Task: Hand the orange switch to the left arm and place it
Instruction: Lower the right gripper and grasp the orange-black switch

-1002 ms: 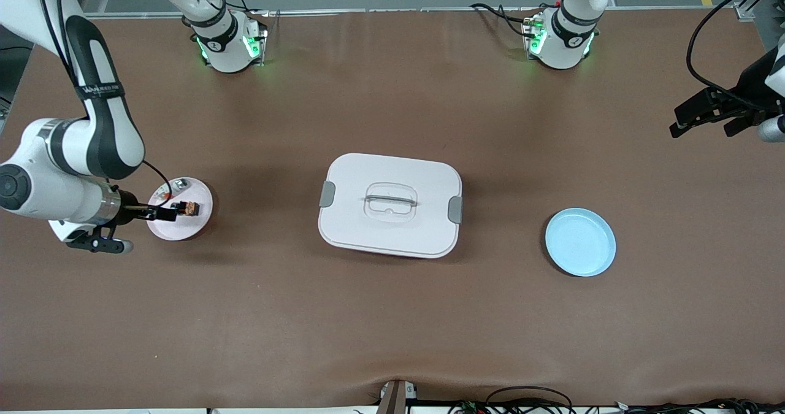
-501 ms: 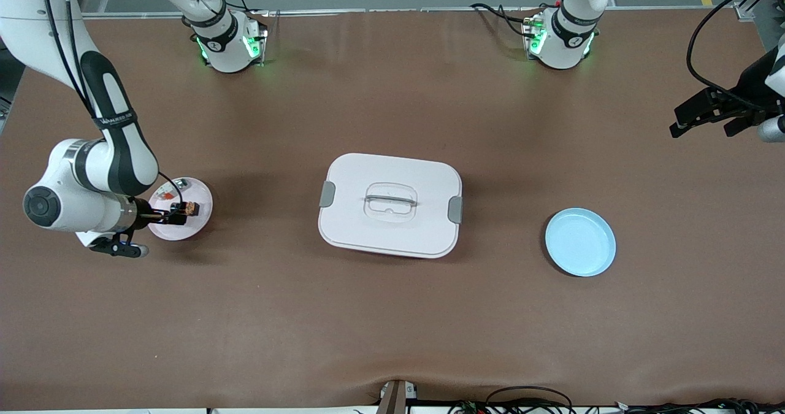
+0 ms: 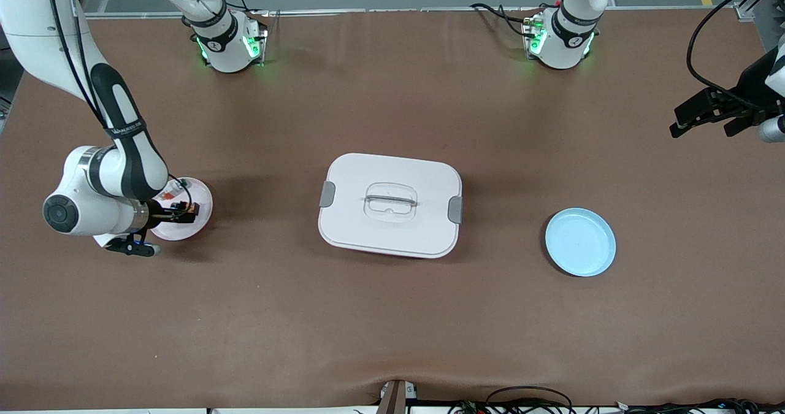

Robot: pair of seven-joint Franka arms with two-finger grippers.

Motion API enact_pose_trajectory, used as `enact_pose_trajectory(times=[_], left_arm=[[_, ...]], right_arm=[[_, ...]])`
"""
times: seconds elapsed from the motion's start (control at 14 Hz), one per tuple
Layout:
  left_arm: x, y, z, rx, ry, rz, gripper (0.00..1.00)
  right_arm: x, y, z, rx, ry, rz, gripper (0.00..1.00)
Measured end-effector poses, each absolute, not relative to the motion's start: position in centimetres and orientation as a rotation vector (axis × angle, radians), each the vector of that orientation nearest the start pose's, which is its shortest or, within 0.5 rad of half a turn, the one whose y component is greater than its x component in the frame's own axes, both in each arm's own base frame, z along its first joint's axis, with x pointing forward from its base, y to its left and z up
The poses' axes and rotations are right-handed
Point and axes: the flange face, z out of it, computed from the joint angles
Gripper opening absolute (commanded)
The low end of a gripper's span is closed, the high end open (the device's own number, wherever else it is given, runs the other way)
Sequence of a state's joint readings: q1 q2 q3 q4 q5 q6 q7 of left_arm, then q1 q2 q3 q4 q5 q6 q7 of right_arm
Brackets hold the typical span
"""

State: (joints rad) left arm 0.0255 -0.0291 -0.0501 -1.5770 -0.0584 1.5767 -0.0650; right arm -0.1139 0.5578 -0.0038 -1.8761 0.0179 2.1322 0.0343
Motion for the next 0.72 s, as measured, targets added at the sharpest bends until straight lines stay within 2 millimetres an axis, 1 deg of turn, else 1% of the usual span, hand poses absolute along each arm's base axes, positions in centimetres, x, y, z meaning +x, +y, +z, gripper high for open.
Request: enact_pose_trajectory(times=[0.14,0.43,0.72], left_arm=[[54.6,-2.0,63.8,-3.199,-0.064,-0.042,1.0],[54.6,-2.0,63.8,-3.199,-0.064,-0.042,1.0],[54.6,-2.0,63.8,-3.199,-0.064,-0.042,1.0]], right_arm=[[59.5,-6.9,18.3,-3.068,0.251,0.49,1.0],[59.0,-6.7,17.3,-3.061,0.247,0.521,1.0],[58.6,-6.6,16.9,-3.058,0.245,0.538,1.0]])
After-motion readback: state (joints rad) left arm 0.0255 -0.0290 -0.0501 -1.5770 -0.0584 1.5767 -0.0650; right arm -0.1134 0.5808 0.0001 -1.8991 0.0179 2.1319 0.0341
